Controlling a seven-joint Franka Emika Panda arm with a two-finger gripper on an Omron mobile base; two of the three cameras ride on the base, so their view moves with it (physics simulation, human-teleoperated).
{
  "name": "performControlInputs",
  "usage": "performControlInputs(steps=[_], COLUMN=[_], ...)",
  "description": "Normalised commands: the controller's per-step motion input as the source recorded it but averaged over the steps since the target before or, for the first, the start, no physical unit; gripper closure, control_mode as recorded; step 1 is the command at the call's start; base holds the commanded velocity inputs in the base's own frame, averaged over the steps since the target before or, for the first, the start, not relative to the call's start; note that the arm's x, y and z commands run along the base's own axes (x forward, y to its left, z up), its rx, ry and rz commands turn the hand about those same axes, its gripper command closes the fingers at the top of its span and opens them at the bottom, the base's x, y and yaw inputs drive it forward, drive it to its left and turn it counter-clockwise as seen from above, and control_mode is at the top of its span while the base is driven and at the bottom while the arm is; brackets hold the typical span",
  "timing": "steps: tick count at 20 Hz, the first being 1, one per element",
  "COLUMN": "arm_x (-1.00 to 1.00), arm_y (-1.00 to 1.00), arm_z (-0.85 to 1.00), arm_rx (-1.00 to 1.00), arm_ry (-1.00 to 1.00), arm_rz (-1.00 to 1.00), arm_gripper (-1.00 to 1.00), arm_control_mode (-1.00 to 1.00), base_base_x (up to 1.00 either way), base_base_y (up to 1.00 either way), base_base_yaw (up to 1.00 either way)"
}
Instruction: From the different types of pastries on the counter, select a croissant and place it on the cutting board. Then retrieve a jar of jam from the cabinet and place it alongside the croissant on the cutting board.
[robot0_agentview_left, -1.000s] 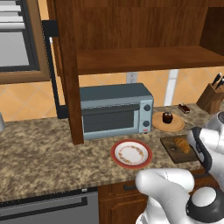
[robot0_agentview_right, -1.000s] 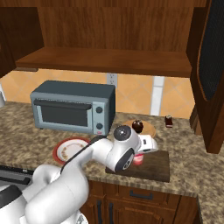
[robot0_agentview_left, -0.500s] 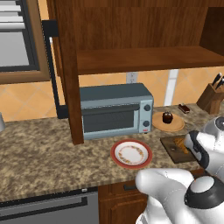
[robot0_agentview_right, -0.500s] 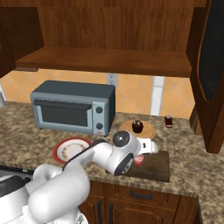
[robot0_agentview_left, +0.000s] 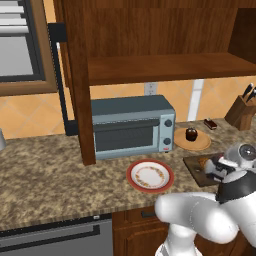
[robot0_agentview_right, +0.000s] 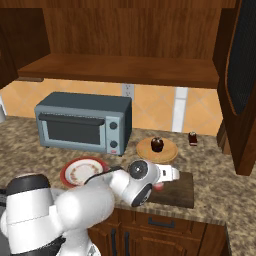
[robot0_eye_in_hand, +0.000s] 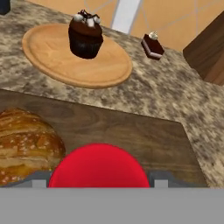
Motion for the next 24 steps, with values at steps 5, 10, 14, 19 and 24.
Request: performControlInputs(steps=[5,10,14,19,24], arm_x=[0.53,0.14,-0.01,-0.59,-0.69], arm_y=[0.0,-0.09,0.0,-0.12,-0.03], arm_z=[-0.42,-0.58,-0.67,-0.65,-0.61], arm_rx=[0.0,0.0,0.0,0.0,-0.06], arm_ry=[0.0,-0.01,-0.03,-0.05,-0.1], arm_rz=[-0.03,0.0,0.0,0.0,0.0], arm_gripper=[1.0,1.0,-1.0,-1.0,-1.0], arm_control_mode=[-1.0,-1.0,-1.0,-1.0,-1.0], base_base_x=[0.0,0.0,0.0,0.0,0.0], base_base_y=[0.0,0.0,0.0,0.0,0.0], base_base_yaw=[0.0,0.0,0.0,0.0,0.0])
